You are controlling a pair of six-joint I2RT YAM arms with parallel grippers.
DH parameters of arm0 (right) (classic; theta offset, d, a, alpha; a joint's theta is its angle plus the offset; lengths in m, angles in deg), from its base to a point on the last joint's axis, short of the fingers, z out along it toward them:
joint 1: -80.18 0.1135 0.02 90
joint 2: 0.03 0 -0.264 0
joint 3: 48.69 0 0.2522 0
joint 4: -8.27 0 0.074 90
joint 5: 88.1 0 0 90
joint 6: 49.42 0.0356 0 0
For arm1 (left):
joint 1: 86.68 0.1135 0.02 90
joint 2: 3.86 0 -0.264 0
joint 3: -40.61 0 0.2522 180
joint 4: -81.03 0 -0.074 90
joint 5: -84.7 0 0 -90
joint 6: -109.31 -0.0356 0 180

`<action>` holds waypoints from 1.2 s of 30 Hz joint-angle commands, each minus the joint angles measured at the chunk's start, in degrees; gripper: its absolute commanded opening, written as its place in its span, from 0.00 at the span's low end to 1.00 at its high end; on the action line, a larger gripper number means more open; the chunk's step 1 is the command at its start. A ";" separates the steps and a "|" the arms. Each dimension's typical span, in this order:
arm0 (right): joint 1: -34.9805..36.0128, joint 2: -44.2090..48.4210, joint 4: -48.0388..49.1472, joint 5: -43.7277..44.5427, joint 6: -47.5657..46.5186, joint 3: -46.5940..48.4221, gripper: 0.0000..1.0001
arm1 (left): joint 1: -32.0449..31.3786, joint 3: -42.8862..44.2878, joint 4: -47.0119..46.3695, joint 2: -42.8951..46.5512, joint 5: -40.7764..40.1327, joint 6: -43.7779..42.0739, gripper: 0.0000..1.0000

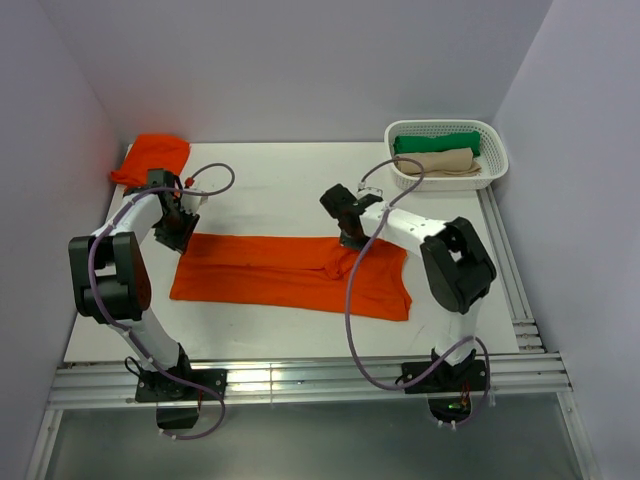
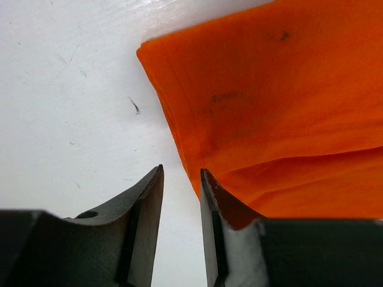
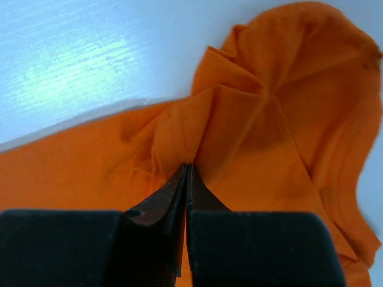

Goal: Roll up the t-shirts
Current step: Fold the tshirt

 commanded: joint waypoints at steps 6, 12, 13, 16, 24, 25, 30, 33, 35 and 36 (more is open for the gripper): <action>0.31 15.86 3.11 0.95 5.84 -12.71 0.03 | 0.43 1.31 -0.08 1.81 1.23 0.07 0.34; 2.06 23.25 4.25 0.60 9.71 -21.50 0.03 | 0.43 0.87 -0.26 1.99 1.32 -0.19 0.33; 2.33 23.78 4.34 0.43 10.24 -22.47 0.03 | 0.52 0.78 -0.26 1.99 1.32 -0.28 0.34; 3.21 25.98 5.13 0.07 12.00 -26.34 0.09 | 0.52 0.34 -0.44 1.90 1.23 -0.45 0.34; 3.38 30.72 3.30 1.12 13.58 -28.46 0.32 | 0.52 0.34 -0.70 1.28 0.88 -0.54 0.35; 3.38 31.69 2.59 1.65 13.41 -27.94 0.35 | 0.52 0.34 -0.70 1.28 0.88 -0.54 0.35; 3.12 31.87 0.74 3.76 12.27 -23.19 0.51 | 0.61 0.52 -0.70 1.28 1.05 -0.63 0.35; 2.68 28.19 0.21 4.20 10.78 -19.06 0.55 | 0.61 0.60 -0.70 1.28 0.88 -0.63 0.35; 2.42 24.07 -1.01 4.47 9.55 -15.55 0.56 | 0.70 0.87 -0.26 1.37 0.96 -0.72 0.35; 2.33 22.74 -1.80 5.51 9.37 -14.32 0.56 | 0.70 0.96 -0.17 1.37 1.14 -0.63 0.35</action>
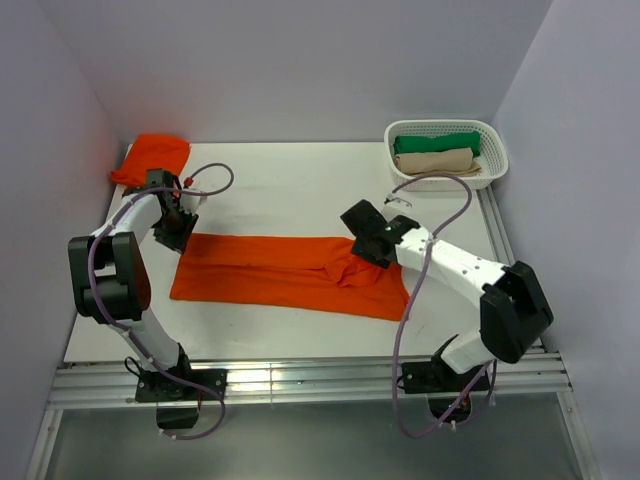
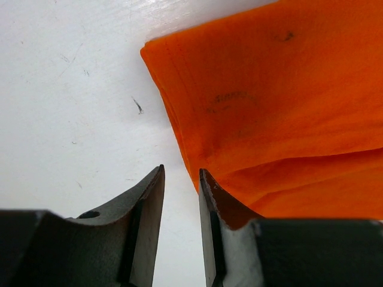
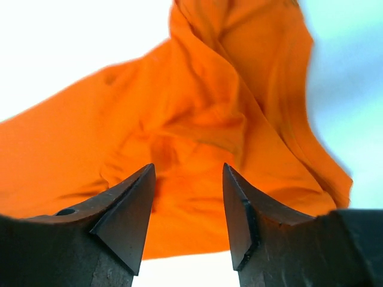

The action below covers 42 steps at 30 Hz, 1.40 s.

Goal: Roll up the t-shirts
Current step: Fold the tshirt

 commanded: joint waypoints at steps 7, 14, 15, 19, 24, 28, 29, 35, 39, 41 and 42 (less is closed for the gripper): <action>-1.90 -11.74 -6.36 6.27 -2.09 7.88 0.57 | 0.37 1.64 0.46 1.11 1.38 -0.43 0.35; -2.25 -5.69 -2.40 4.52 -0.25 -2.74 0.45 | 0.37 1.20 0.11 1.02 0.94 -0.52 0.35; -2.34 -5.06 -1.79 4.26 0.10 -3.72 0.42 | 0.37 1.11 0.03 1.02 0.94 -0.61 0.35; -3.48 -3.30 0.41 3.12 -0.07 -8.46 0.33 | 0.37 0.58 -0.15 1.11 0.77 -0.70 0.35; -4.71 0.03 1.99 2.15 -0.33 -11.99 0.30 | 0.54 0.14 -0.50 1.19 0.24 -0.79 0.34; -5.15 5.38 2.08 1.54 -1.56 -11.20 0.35 | 0.89 0.58 0.11 1.55 0.68 -0.79 0.36; -5.50 6.45 2.34 1.01 -2.87 -9.98 0.37 | 0.98 0.93 0.20 1.81 0.68 -0.87 0.36; -10.67 4.53 4.98 -2.51 -9.72 -2.24 0.50 | 1.16 1.81 0.46 2.60 1.29 -0.70 0.46; -13.14 -3.28 7.17 -4.26 -13.60 3.38 0.50 | 1.25 3.22 0.99 2.43 1.73 0.27 0.50; -13.85 -8.10 7.53 -4.71 -15.53 6.63 0.50 | 1.34 4.27 1.78 2.25 2.26 0.62 0.50; -14.46 -9.35 8.14 -4.97 -16.06 7.52 0.50 | 1.34 4.53 1.96 2.16 2.35 0.80 0.51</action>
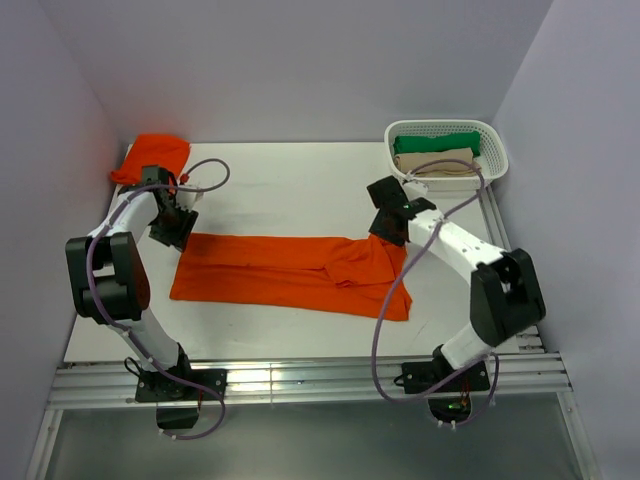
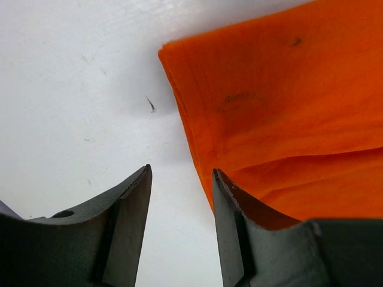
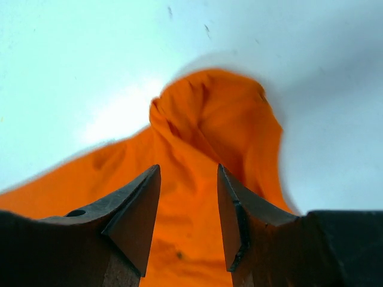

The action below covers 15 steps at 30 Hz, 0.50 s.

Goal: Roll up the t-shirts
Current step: Fold the tshirt

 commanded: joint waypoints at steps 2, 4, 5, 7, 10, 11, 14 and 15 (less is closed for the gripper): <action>-1.55 -6.42 2.59 -2.44 -5.62 5.56 0.50 | 0.20 3.79 1.26 1.94 1.76 0.67 0.51; -1.73 -9.49 2.60 -2.79 -6.06 7.06 0.50 | 0.20 4.24 1.26 1.77 1.50 0.84 0.51; -1.81 -10.29 2.51 -3.14 -6.41 8.11 0.50 | 0.20 4.59 1.35 1.59 1.41 0.93 0.51; -1.81 -12.31 2.68 -3.93 -6.77 8.90 0.50 | 0.20 4.94 1.61 1.24 1.50 1.10 0.51; -1.81 -13.63 3.38 -4.64 -6.94 8.56 0.50 | 0.29 5.38 1.70 0.80 1.67 1.37 0.51; -1.81 -13.98 3.56 -4.90 -7.03 8.38 0.50 | 0.20 5.47 1.70 0.45 1.76 1.63 0.51; -1.81 -14.78 4.00 -4.99 -7.21 7.86 0.50 | 0.20 5.64 1.44 -0.16 2.81 1.90 0.51; -1.81 -14.95 4.44 -4.99 -7.29 7.68 0.48 | 0.20 5.64 1.17 -0.34 3.51 1.90 0.51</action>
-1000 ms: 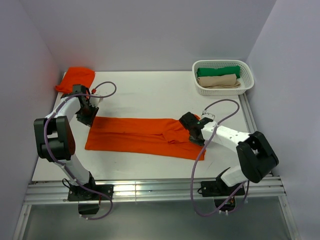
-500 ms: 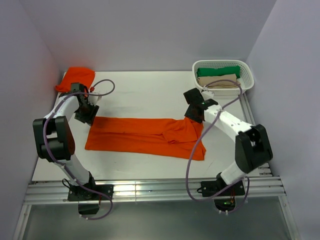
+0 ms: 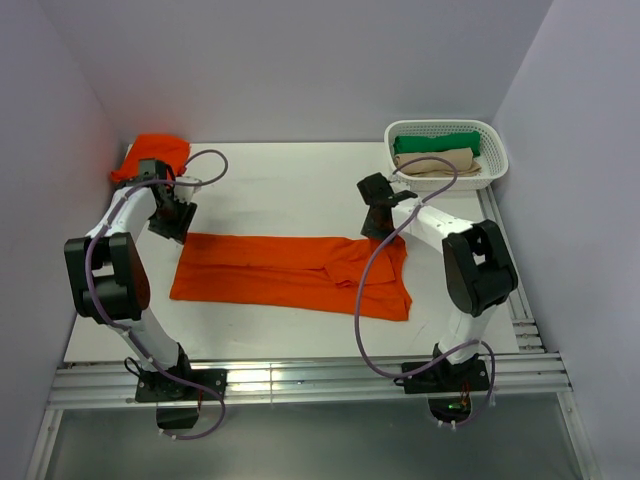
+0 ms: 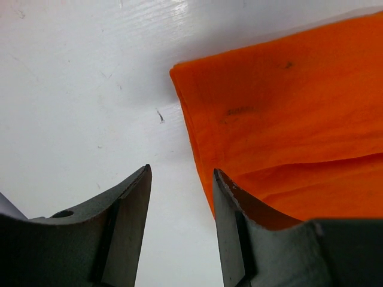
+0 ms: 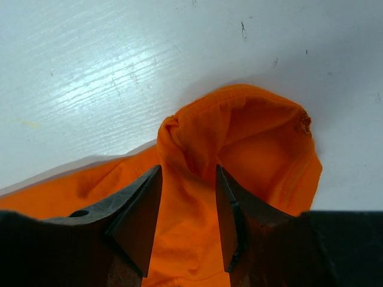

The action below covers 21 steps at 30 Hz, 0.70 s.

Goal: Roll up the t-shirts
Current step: Fold the tshirt

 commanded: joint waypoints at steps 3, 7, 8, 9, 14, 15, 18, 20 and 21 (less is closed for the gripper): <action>-0.26 -0.40 1.97 0.25 -0.82 0.62 0.43 | 0.29 2.43 -0.25 -1.04 4.68 1.22 0.50; -0.61 0.66 2.32 0.61 -0.47 -0.87 0.29 | 0.20 2.78 -2.18 -2.10 7.58 2.36 0.51; -0.70 1.01 2.50 0.61 -0.56 -1.23 0.22 | 0.20 3.22 -2.36 -3.06 7.67 2.80 0.50; -0.88 1.79 2.67 0.78 -0.39 -1.58 0.19 | 0.29 3.48 -2.80 -3.68 7.67 2.98 0.50; -2.19 5.14 4.52 0.61 0.58 -5.97 0.08 | 0.20 4.10 -5.61 -6.66 6.80 5.08 0.48; -2.54 5.93 4.87 0.52 0.67 -6.76 0.07 | 0.29 4.19 -5.70 -7.11 6.80 5.18 0.47; -3.42 8.74 6.45 -0.36 1.46 -9.84 0.06 | 0.29 4.80 -6.75 -8.69 6.10 6.23 0.42; -3.95 10.59 6.72 -0.45 2.25 -11.60 0.06 | 0.29 5.33 -7.72 -9.74 5.48 6.93 0.38; -4.04 11.11 6.98 -0.45 2.34 -12.12 0.06 | 0.29 5.51 -7.81 -10.18 5.04 7.20 0.32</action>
